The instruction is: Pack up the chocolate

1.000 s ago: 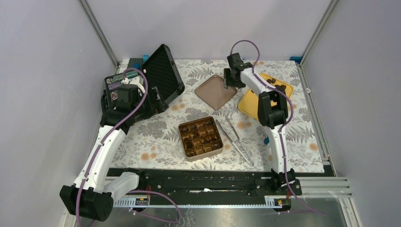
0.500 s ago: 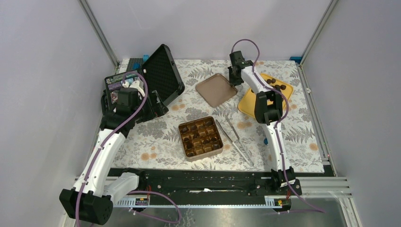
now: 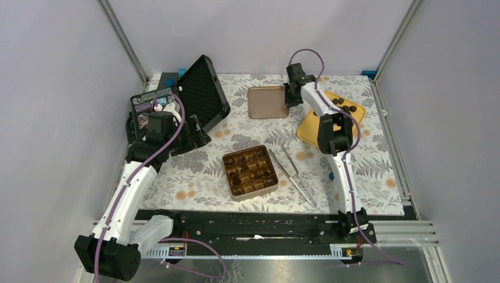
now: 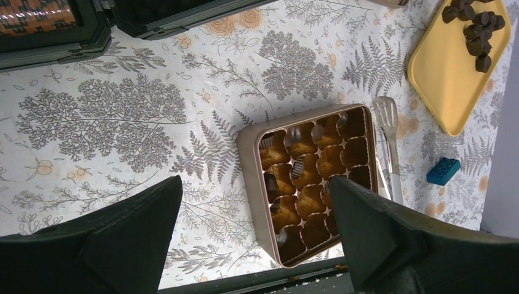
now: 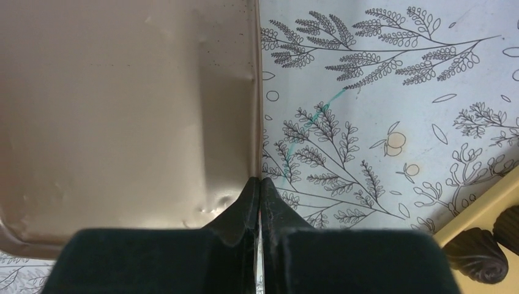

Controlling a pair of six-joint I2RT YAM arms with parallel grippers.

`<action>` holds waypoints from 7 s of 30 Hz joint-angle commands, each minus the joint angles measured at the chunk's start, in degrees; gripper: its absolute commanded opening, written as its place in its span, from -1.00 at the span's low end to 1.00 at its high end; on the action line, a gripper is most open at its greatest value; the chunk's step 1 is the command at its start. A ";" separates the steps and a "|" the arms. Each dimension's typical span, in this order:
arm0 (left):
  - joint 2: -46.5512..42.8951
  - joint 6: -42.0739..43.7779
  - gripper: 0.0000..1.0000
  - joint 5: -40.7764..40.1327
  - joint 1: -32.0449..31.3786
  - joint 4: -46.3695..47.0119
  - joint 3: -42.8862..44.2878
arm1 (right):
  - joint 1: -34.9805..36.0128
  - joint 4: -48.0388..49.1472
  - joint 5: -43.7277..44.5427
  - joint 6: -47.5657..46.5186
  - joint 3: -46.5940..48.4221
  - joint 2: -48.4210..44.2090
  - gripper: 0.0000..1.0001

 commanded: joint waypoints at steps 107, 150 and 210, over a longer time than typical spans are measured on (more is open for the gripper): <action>25.87 -14.00 -1.00 -83.36 -61.68 -39.92 35.40 | 13.01 10.90 19.70 12.02 -73.15 -95.98 0.85; 40.49 -24.44 -1.00 -87.81 -75.77 -42.36 21.49 | 13.06 12.74 16.16 14.35 -78.39 -95.45 0.85; 63.72 -12.71 -0.47 -76.54 -77.70 -20.79 21.97 | 13.06 11.73 16.73 14.26 -81.07 -98.81 0.87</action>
